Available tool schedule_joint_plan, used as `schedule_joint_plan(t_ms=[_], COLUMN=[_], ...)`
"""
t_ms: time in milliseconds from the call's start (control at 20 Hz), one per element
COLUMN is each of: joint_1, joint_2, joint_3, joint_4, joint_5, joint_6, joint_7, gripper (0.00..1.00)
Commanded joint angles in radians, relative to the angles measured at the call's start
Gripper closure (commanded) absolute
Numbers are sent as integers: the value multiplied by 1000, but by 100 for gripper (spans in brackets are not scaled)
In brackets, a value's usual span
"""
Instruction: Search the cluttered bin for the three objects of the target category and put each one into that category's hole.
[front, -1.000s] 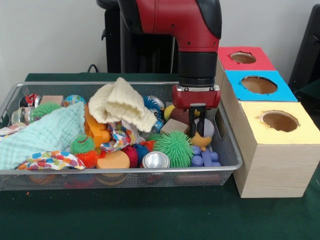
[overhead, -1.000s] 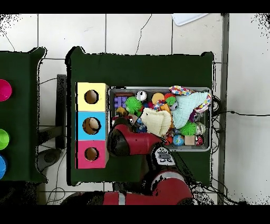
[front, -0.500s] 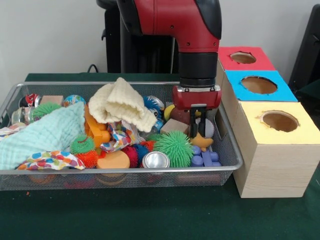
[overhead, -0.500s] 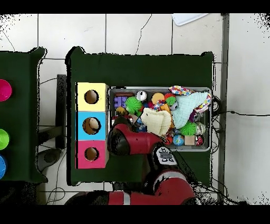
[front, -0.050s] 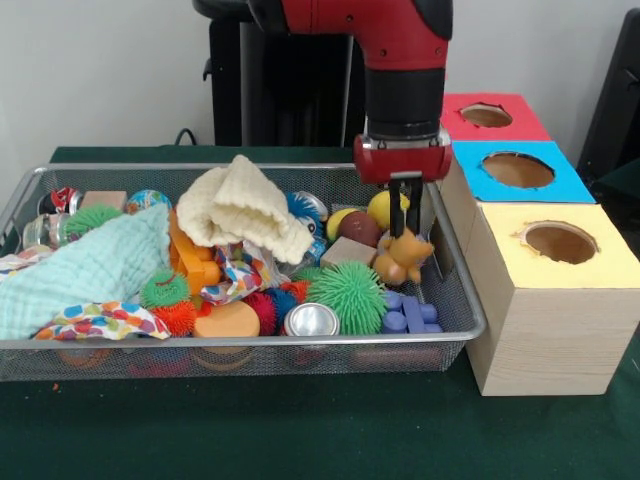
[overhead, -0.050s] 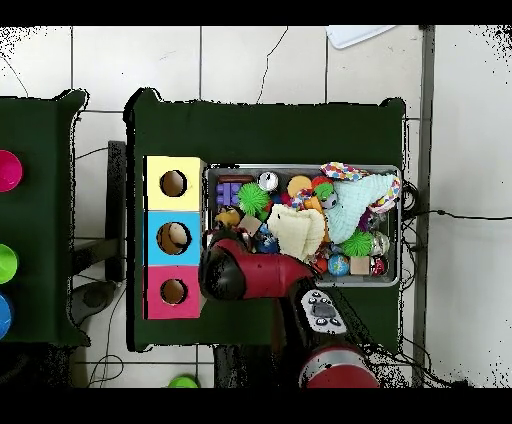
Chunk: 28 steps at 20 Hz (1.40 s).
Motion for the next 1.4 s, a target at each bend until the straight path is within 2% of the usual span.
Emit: schedule_joint_plan(t_ms=[50, 550, 750, 1400], joint_1=[-14, -29, -22, 70], joint_2=[-207, -300, -329, -466], joint_3=[90, 115, 116, 80], joint_4=[53, 45, 59, 189], joint_5=[107, 176, 213, 300], joint_6=[419, 611, 650, 665], joint_7=[111, 93, 105, 157], gripper=[100, 100, 100, 100])
